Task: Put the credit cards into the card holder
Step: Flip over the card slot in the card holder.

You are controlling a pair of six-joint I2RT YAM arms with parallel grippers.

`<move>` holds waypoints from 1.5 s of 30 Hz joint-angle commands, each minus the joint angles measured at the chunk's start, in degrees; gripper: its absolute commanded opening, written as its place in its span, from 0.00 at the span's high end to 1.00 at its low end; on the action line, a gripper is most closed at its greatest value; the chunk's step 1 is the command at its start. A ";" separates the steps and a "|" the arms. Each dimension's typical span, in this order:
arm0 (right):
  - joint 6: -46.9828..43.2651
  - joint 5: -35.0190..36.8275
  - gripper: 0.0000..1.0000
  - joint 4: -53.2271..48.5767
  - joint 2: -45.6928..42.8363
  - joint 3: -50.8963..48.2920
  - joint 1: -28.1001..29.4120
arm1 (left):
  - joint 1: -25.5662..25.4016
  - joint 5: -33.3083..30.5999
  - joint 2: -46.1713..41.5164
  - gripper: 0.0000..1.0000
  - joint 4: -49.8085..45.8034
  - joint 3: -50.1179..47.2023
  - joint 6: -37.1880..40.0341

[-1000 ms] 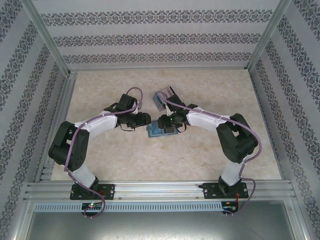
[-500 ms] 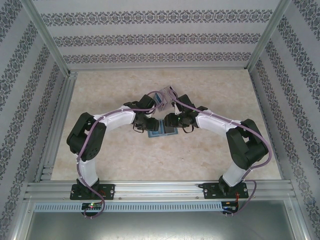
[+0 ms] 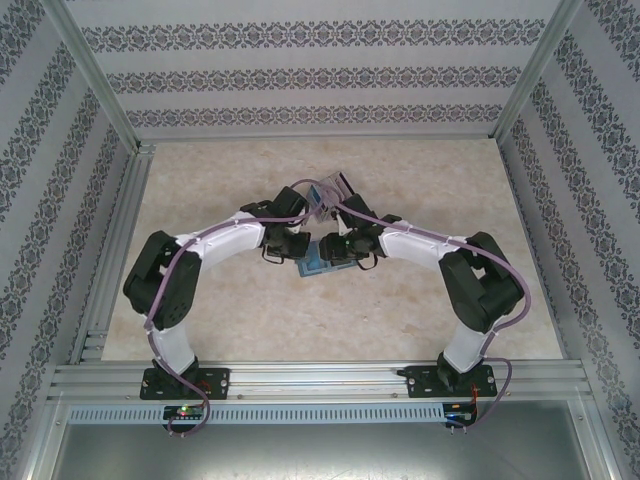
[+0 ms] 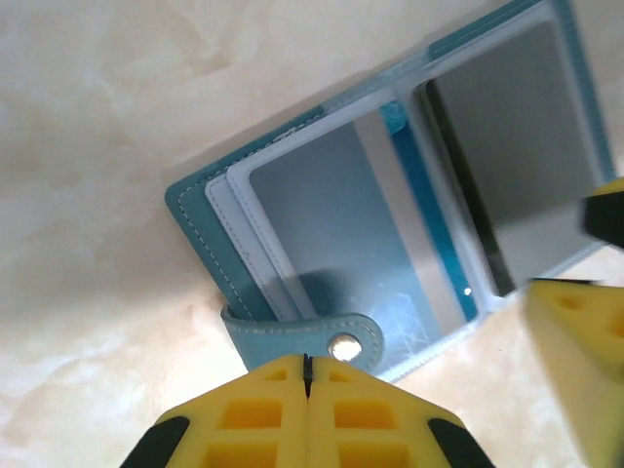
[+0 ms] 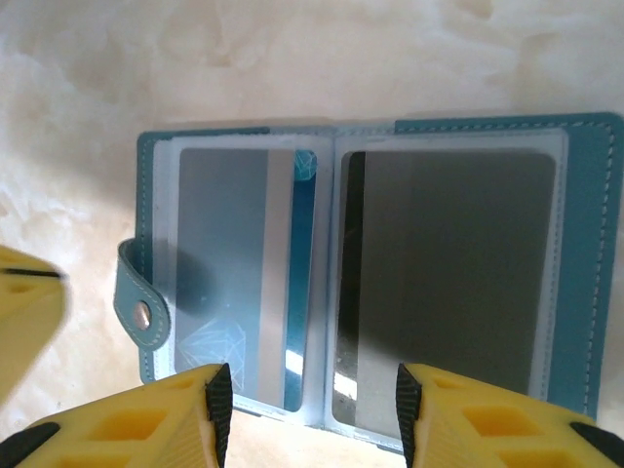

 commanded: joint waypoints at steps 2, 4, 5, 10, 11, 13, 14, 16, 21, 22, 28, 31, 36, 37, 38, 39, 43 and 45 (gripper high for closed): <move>-0.95 0.81 0.49 -0.91 0.12 1.06 -0.18 | -0.15 -0.29 -3.33 0.60 0.77 -0.99 0.49; -0.13 1.31 0.49 -0.59 -0.78 0.28 -0.89 | -0.51 0.56 -3.19 0.47 1.13 -0.79 1.12; 0.62 1.50 0.49 0.10 -1.52 -0.53 -1.44 | -0.75 0.38 -2.80 0.43 1.07 -0.63 1.13; 2.81 1.15 0.48 2.77 -5.96 -4.91 -4.81 | -2.95 -3.72 1.07 0.37 -2.30 2.46 1.46; 2.88 1.15 0.48 2.90 -6.79 -5.53 -5.29 | -3.59 -5.02 1.96 0.37 -3.22 3.20 1.39; 2.89 1.24 0.48 3.00 -8.03 -6.41 -5.93 | -4.60 -7.53 3.74 0.37 -4.59 4.58 1.75; 2.89 1.16 0.48 3.07 -8.47 -6.75 -6.26 | -5.15 -8.77 4.79 0.37 -5.15 5.26 1.90; 2.82 0.81 0.48 3.20 -8.99 -7.07 -6.63 | -5.78 -10.72 6.75 0.37 -6.36 6.45 2.38; 2.69 -0.55 0.48 3.68 -8.97 -6.98 -6.63 | -6.23 -15.59 9.50 0.40 -8.68 8.31 3.04; 2.63 -0.68 0.48 3.66 -8.80 -6.83 -6.47 | -6.22 -16.32 9.46 0.43 -8.91 8.32 3.25; 0.51 -1.62 0.48 2.25 -5.68 -3.92 -4.14 | -6.23 -17.30 7.73 0.92 -8.66 8.50 4.17; -1.61 -1.07 0.48 0.66 -2.67 -1.01 -1.22 | -6.23 -16.85 5.37 1.00 -7.51 7.48 3.55; -4.22 1.49 0.48 -1.46 2.09 2.76 2.45 | -5.30 -14.46 -2.37 1.00 -0.97 1.46 0.79; -4.70 1.68 0.48 -1.44 2.87 3.06 2.67 | -4.76 -13.74 -4.21 1.00 0.85 -0.29 -0.13; -5.21 1.85 0.47 -1.32 3.44 3.25 3.00 | -3.92 -12.10 -5.97 1.00 3.12 -2.32 -1.20; -5.62 1.94 0.47 -1.16 3.88 3.38 3.22 | -3.12 -10.01 -7.49 1.00 5.45 -4.15 -2.41; -5.66 -0.41 0.40 1.67 4.61 2.99 4.28 | -1.01 -2.95 -11.14 1.00 15.96 -11.89 -6.70; -4.18 -3.38 0.39 4.53 4.20 1.78 4.23 | -0.32 -0.92 -11.24 1.00 18.73 -13.81 -7.65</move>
